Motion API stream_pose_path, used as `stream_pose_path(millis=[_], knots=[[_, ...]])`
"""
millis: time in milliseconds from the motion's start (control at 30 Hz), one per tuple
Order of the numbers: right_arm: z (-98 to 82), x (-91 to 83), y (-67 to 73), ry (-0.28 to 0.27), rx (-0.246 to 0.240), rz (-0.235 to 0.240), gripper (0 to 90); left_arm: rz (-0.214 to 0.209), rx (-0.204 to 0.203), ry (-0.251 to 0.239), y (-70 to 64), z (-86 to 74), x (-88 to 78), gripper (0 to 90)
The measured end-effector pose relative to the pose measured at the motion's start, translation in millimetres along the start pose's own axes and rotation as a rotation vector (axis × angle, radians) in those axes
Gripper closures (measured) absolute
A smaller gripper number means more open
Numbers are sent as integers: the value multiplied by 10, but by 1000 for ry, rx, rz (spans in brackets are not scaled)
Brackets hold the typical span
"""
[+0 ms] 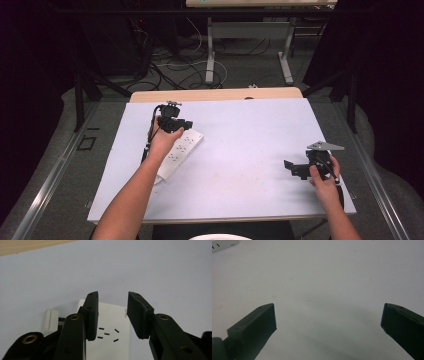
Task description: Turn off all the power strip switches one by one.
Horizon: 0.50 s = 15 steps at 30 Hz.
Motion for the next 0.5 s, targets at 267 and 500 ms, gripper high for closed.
stream_pose_path(millis=[267,500], knots=[[1,-2,-4,-3,-1,-9,0,-24,13,-39,-39,-94,-148,511],[6,1,-1,-8,-1,-12,0,-18,57,-90,-10,-201,-293,390]])
Point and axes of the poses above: each handheld gripper's, and its own axes: x roughly forward along the jaws, z roughly out of its top, y roughly to its left, the point moved 8 cm from there along x, roughly forward along the jaws, and after that the axes turned 6 degrees about y, right-handed, at the moved point
